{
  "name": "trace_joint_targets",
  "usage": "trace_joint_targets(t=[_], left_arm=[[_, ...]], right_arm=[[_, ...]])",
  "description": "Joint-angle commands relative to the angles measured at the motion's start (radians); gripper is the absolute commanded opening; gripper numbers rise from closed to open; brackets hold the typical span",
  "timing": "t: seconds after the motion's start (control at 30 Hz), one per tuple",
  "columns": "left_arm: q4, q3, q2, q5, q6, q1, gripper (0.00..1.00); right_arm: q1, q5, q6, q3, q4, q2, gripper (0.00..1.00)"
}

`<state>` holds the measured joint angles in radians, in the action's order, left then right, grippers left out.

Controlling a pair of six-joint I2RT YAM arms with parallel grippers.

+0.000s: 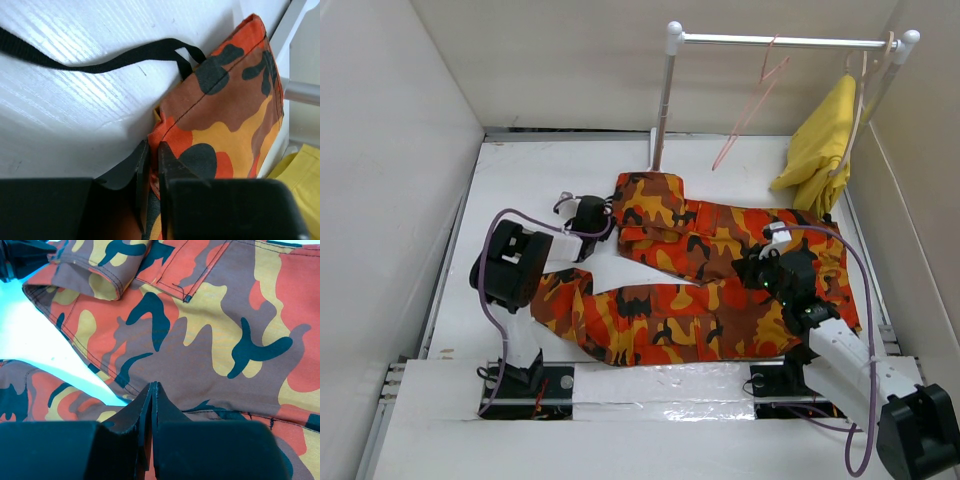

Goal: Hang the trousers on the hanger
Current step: Flatten out the trousers at the center of the board.

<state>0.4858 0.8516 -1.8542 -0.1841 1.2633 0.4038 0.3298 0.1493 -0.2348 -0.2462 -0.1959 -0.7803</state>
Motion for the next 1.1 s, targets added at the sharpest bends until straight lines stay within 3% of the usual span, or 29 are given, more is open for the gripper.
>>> trace_joint_targets(t=[0.0,0.17,0.4,0.57,0.8,0.83,0.87,0.97,1.07], left_arm=[[-0.013,0.010,-0.008,-0.006,-0.015,-0.005,0.02],[-0.124,0.098,0.070,-0.080,-0.135,-0.014,0.00],[-0.386,0.332,0.225,-0.130,-0.371,-0.149,0.00],[-0.515,0.435,0.332,-0.106,-0.488,-0.388,0.00],[-0.596,0.345,0.411,-0.201,-0.588,-0.646,0.02],[-0.598,0.328,0.417,-0.210,-0.591,-0.669,0.13],[-0.592,0.287,0.421,-0.213,-0.596,-0.693,0.37],[-0.558,0.241,0.440,-0.146,-0.602,-0.752,0.70],[-0.541,0.248,0.455,-0.066,-0.616,-0.752,0.71]], right_arm=[[0.011,0.006,0.015,-0.016,-0.066,0.001,0.06],[0.011,0.018,0.017,-0.021,-0.066,-0.001,0.06],[0.011,0.019,0.019,-0.019,-0.054,0.024,0.09],[0.011,0.019,0.015,-0.022,-0.053,0.035,0.10],[0.020,0.030,0.014,-0.025,-0.062,0.015,0.11],[0.020,0.038,0.017,-0.027,-0.060,0.013,0.11],[0.020,0.038,0.017,-0.027,-0.062,0.013,0.12],[0.020,0.033,0.015,-0.030,-0.071,0.006,0.20],[0.043,0.055,0.018,-0.033,-0.095,-0.023,0.32]])
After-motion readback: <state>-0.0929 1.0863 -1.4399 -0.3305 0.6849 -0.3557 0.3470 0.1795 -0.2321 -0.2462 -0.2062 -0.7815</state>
